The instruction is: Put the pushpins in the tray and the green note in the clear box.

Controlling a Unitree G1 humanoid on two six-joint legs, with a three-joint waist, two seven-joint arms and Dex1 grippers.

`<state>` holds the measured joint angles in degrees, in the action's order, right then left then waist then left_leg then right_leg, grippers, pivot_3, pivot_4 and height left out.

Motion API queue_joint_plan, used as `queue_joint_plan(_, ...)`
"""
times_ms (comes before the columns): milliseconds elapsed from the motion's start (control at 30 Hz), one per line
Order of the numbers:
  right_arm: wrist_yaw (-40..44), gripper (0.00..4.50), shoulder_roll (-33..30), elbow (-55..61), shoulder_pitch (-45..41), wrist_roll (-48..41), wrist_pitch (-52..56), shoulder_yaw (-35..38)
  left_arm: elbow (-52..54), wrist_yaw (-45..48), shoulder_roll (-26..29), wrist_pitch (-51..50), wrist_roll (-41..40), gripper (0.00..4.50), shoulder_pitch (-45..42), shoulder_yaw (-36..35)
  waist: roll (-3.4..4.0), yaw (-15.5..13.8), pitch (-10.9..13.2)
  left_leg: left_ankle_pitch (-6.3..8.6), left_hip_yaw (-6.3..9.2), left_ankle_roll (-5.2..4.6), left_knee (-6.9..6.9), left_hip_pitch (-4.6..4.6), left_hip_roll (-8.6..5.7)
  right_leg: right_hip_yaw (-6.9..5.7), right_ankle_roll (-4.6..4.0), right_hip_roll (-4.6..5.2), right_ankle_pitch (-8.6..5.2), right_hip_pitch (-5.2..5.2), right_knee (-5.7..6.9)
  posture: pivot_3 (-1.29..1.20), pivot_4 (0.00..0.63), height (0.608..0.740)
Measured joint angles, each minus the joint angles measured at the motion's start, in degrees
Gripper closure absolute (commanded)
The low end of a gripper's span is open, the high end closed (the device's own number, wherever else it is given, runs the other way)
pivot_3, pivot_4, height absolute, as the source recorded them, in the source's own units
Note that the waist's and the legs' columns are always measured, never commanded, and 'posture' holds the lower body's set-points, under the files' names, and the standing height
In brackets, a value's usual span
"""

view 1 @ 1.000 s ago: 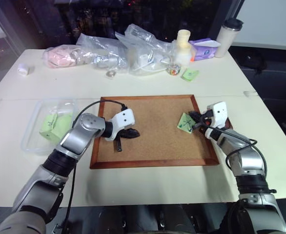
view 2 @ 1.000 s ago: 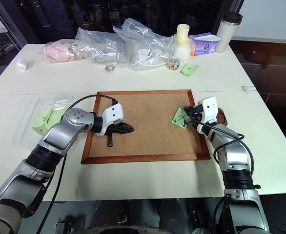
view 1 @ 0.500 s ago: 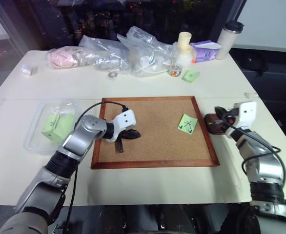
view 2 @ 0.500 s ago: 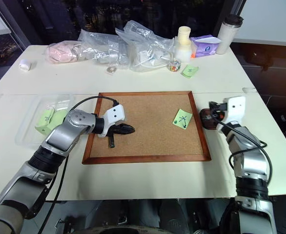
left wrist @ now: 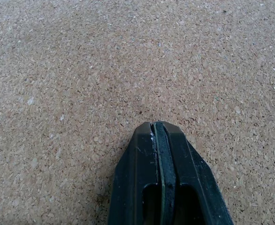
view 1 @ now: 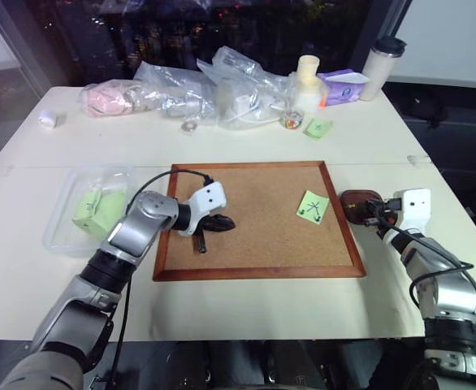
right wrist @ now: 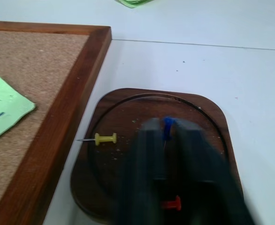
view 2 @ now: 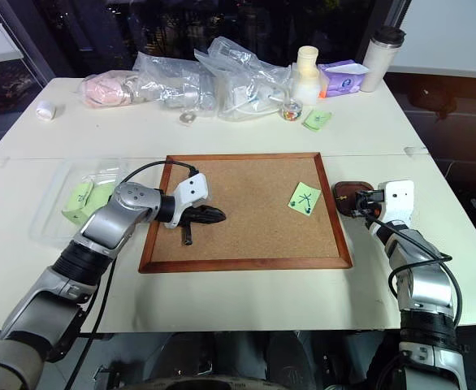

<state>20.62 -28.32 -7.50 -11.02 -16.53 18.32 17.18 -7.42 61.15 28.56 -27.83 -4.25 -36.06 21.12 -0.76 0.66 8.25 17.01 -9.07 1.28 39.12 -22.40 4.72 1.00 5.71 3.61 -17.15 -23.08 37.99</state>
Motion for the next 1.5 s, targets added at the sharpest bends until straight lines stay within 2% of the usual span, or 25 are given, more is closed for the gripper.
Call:
queue_joint_plan(133, -0.05, 0.22, 0.11, -0.03, 0.01, -0.05, -0.05, 0.11, -0.20, 0.04, -0.03, 0.20, 0.02, 4.50, -0.02, 0.02, 0.00, 0.00, 0.00, 0.00, 0.00, 0.00, 0.00, 0.00, 0.00, 0.00, 0.00, 0.00, 0.00, 0.00, 0.00, 0.00, 0.150, 0.734)
queue_joint_plan(167, -0.11, 0.05, 0.12, -0.02, 0.02, -0.06, -0.07, 0.20, -0.15, 0.03, -0.03, 0.19, 0.02, 4.50, -0.02, 0.02, 0.00, 0.00, 0.00, 0.00, 0.00, 0.00, 0.00, 0.00, 0.00, 0.00, 0.00, 0.00, 0.00, 0.00, 0.00, 0.00, 0.150, 0.734)
queue_joint_plan(400, -0.63, 0.05, 0.65, 2.05, 0.13, -1.43, -0.04, 1.92, 0.13, -0.05, -0.05, 0.10, 0.08, 4.50, 0.01, 0.02, 0.00, -0.01, 0.00, 0.00, 0.00, 0.00, 0.00, 0.00, 0.00, 0.00, 0.00, 0.01, 0.00, 0.00, 0.00, 0.00, 0.150, 0.734)
queue_joint_plan(500, 1.08, 0.05, 0.95, 7.22, 0.71, -4.54, 0.94, 2.43, 0.15, -0.02, -0.04, 0.11, 0.09, 4.50, 0.00, 0.02, 0.00, -0.02, 0.00, 0.01, 0.01, -0.01, 0.00, -0.01, 0.00, 0.00, 0.00, 0.01, 0.00, 0.00, 0.00, 0.00, 0.150, 0.734)
queue_joint_plan(567, 4.19, 0.05, 0.24, 12.37, 1.99, -6.56, 2.81, 0.93, 0.14, 0.01, -0.03, 0.13, 0.10, 4.50, 0.01, 0.02, 0.00, -0.02, 0.00, 0.02, 0.03, -0.03, -0.01, -0.01, 0.01, 0.00, 0.00, 0.00, 0.00, 0.00, -0.01, 0.00, 0.150, 0.734)
queue_joint_plan(700, 9.49, 0.05, -0.36, 20.03, 5.66, -7.58, 7.61, -7.15, 0.13, 0.05, -0.02, 0.33, 0.18, 4.50, 0.00, 0.11, -0.03, -0.02, -0.02, 0.20, 0.04, -0.36, -0.01, -0.01, 0.00, -0.01, -0.01, 0.02, -0.01, 0.01, -0.03, 0.00, 0.150, 0.734)
queue_joint_plan(867, 10.19, 0.05, 0.32, 20.61, 6.39, -6.08, 8.20, -11.39, 0.15, 0.06, -0.02, 0.73, 0.41, 4.50, 0.00, 0.20, -0.03, -0.07, -0.02, 0.21, 0.04, -0.38, 0.00, -0.02, 0.00, -0.02, -0.02, 0.02, -0.01, 0.00, -0.04, 0.00, 0.150, 0.734)
queue_joint_plan(1067, 10.70, 0.05, 0.84, 18.66, 8.45, -5.44, 7.45, -11.85, 0.24, 0.06, 0.07, 0.86, 0.51, 4.50, 0.09, 0.20, -0.03, -0.02, -0.02, 0.22, 0.04, -0.38, 0.00, -0.02, 0.00, -0.02, -0.03, 0.02, -0.01, 0.00, -0.05, 0.00, 0.150, 0.734)
queue_joint_plan(1167, 10.77, 0.91, 0.92, 18.48, 8.60, -5.02, 7.01, -11.81, 0.43, 0.07, 0.12, 0.92, 0.52, 4.50, 0.28, 0.20, -0.03, 0.00, -0.02, 0.22, 0.05, -0.39, 0.00, -0.02, 0.00, -0.02, -0.03, 0.01, -0.01, 0.00, -0.04, 0.00, 0.150, 0.734)
queue_joint_plan(1400, 10.13, 4.38, 1.38, 16.98, 8.41, -4.76, 5.96, -10.51, 0.51, 0.15, 0.13, 0.94, 0.65, 4.50, 0.28, 0.20, -0.03, 0.00, -0.02, 0.23, 0.05, -0.40, -0.01, -0.02, 0.00, -0.02, -0.03, 0.01, -0.02, 0.00, -0.05, 0.00, 0.150, 0.734)
queue_joint_plan(1500, 10.18, 4.46, 1.47, 16.65, 8.20, -4.54, 5.94, -10.14, 0.44, 0.15, 0.12, 1.08, 0.89, 4.50, 0.28, 0.21, -0.03, 0.00, -0.02, 0.23, 0.05, -0.40, -0.01, -0.02, 0.00, -0.02, -0.03, 0.01, -0.02, 0.00, -0.06, 0.00, 0.150, 0.734)
